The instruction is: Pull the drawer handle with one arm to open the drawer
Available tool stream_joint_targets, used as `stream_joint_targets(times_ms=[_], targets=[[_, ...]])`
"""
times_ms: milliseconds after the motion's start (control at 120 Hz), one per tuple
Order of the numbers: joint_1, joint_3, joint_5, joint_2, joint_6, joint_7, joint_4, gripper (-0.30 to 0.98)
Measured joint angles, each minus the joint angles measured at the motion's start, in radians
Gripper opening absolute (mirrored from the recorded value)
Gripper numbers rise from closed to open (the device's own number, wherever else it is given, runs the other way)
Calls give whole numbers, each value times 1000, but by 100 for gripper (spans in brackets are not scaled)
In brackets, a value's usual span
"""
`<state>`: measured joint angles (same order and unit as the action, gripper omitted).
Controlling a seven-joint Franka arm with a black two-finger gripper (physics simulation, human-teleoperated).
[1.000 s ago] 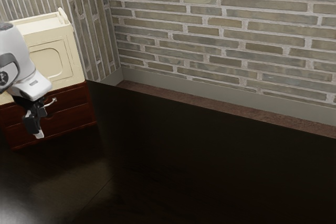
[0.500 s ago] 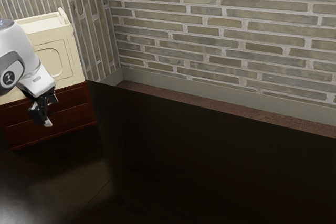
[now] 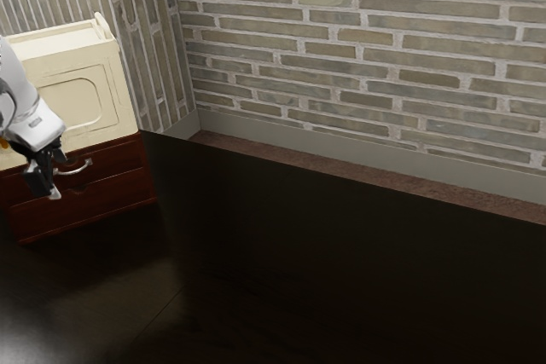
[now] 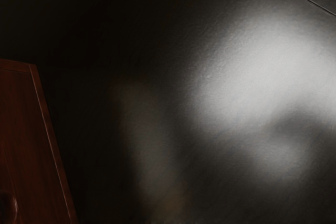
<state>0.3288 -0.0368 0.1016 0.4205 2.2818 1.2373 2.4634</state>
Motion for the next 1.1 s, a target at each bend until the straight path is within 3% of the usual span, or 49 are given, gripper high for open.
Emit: stream_joint_targets(times_ms=[175,333,533,917,1100], targets=[[26,22,-45,-60,90,-25,8,69],[131,102,-88,-115,157,-58,8,69],[282,238,-71,-177,192,-148,-21,69],[344,246,-57,-350,236,-264,-121,69],[360,242,0,-382,298,-296,-144,69]])
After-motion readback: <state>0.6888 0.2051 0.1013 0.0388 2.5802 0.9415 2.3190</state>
